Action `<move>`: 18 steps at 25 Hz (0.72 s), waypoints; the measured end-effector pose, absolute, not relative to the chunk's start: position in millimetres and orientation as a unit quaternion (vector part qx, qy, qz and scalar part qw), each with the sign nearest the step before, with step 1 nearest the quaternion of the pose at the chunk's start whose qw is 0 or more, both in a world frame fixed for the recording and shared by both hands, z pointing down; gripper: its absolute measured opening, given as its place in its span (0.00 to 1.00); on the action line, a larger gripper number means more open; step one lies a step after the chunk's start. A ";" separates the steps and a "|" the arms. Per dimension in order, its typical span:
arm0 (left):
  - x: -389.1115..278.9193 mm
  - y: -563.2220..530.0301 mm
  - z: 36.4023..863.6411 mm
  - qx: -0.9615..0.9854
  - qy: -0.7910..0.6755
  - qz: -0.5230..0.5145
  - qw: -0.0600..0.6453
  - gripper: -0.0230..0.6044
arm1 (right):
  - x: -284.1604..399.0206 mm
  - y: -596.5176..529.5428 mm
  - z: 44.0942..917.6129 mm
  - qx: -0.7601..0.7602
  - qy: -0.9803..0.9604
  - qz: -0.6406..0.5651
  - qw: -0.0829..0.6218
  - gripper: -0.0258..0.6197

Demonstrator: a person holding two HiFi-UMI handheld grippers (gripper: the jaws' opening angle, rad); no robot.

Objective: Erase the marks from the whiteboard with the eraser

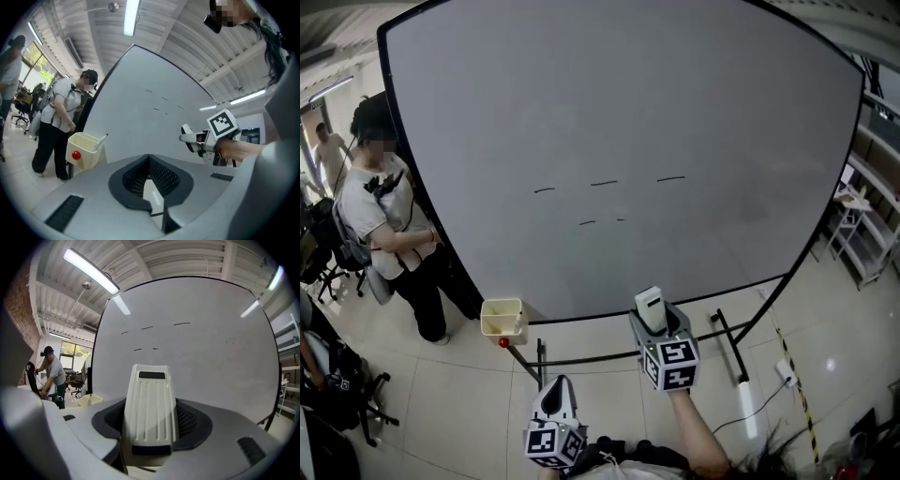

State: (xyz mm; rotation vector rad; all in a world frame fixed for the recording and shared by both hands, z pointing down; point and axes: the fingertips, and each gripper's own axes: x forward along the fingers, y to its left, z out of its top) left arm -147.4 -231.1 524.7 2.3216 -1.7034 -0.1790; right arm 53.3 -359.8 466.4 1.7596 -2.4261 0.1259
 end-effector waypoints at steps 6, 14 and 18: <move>-109.3 -184.6 522.5 0.816 -0.564 -0.050 0.117 0.02 | 95.0 -239.0 515.9 0.583 -0.804 0.094 0.071 0.47; -42.0 -82.3 518.2 0.816 -0.569 -0.042 0.096 0.02 | 142.3 -78.3 549.4 0.562 -0.814 0.118 0.085 0.47; -1.8 -27.5 517.3 0.825 -0.556 -0.045 0.091 0.02 | 159.0 -20.3 550.8 0.554 -0.819 0.128 0.079 0.47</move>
